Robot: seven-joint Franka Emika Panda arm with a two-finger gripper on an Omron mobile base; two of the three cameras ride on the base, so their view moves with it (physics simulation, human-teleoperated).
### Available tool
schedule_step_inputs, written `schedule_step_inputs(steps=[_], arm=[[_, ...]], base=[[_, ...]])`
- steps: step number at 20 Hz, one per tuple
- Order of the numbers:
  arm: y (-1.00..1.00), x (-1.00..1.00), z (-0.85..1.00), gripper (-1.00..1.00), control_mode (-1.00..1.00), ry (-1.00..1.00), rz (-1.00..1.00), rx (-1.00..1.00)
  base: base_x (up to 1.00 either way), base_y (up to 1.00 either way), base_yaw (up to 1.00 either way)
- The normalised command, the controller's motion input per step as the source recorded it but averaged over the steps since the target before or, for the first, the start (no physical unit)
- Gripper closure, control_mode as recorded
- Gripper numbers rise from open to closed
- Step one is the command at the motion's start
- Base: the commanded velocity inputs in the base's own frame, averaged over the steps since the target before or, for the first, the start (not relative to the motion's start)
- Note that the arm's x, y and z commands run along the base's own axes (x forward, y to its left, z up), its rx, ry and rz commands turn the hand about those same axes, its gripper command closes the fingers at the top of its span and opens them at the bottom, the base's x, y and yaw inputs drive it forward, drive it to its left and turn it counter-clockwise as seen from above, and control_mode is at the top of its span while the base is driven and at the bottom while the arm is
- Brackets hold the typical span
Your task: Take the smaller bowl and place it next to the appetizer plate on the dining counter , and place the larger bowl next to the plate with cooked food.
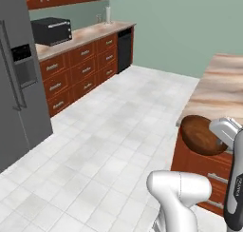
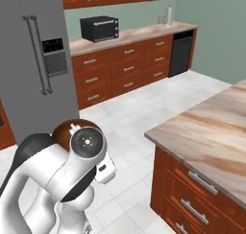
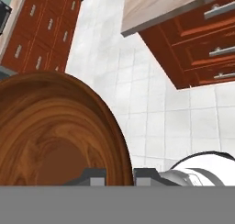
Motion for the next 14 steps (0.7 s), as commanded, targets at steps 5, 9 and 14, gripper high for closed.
schedule_step_inputs(steps=[5,9,14], arm=[[0.00,0.00,0.00,1.00,1.00,0.00,0.00,0.00],[0.00,0.00,0.00,1.00,1.00,0.00,0.00,0.00],[0.00,0.00,0.00,1.00,1.00,0.00,0.00,0.00]], base=[[1.00,0.71,-0.46],[1.00,0.55,-0.43],[1.00,0.46,-0.45]])
